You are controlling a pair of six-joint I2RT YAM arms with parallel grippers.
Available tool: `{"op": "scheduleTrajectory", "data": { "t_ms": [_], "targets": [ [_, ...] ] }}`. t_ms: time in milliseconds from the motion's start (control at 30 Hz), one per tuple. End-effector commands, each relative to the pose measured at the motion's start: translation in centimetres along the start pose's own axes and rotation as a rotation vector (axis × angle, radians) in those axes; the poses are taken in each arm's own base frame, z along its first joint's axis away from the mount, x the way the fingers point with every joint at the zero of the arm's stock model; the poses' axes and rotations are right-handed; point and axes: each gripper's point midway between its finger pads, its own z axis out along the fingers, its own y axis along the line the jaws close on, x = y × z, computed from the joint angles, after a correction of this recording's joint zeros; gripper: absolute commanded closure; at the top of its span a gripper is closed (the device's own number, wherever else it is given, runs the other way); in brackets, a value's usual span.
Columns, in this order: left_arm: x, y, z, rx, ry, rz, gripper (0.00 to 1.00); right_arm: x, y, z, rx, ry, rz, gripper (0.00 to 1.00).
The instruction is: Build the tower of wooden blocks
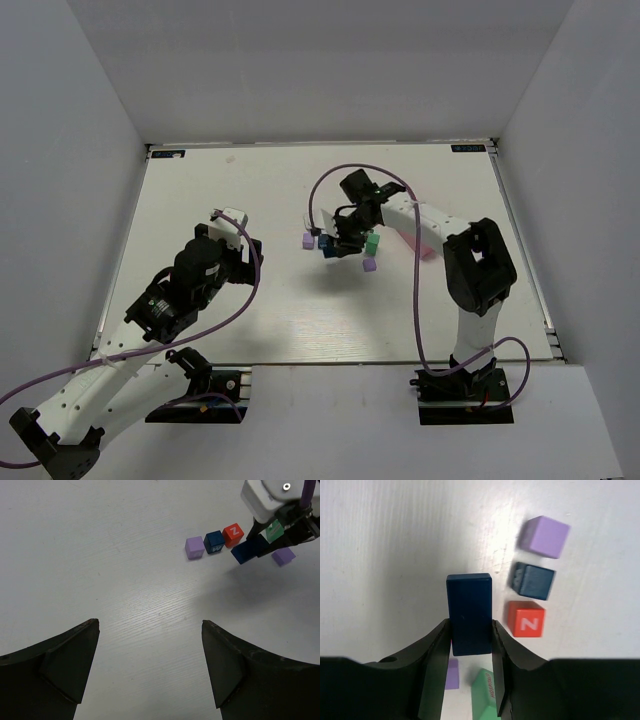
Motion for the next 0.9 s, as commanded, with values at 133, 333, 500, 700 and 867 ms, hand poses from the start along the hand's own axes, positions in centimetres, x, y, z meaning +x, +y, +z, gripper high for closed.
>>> {"op": "scheduleTrajectory", "data": {
  "t_ms": [133,333,500,700,867],
  "targets": [
    [-0.5,0.1,-0.2,0.0,-0.022,-0.004,0.07,-3.2,-2.7,-1.9,0.122,-0.008,0.069,0.88],
    [-0.5,0.3,-0.2,-0.01,-0.023,-0.004,0.07,-4.0,-5.4,-1.2,0.159,0.013,0.074,0.88],
    [-0.5,0.3,-0.2,-0.01,-0.023,-0.004,0.07,-4.2,-6.3,-0.2,0.163,0.017,0.087,0.86],
    [-0.5,0.3,-0.2,-0.01,-0.023,-0.004,0.07,-3.9,-6.9,1.0,0.16,0.029,0.105,0.86],
    [-0.5,0.3,-0.2,-0.01,-0.023,-0.004,0.07,-4.0,-7.4,1.5,0.166,0.027,0.112,0.86]
  ]
}}
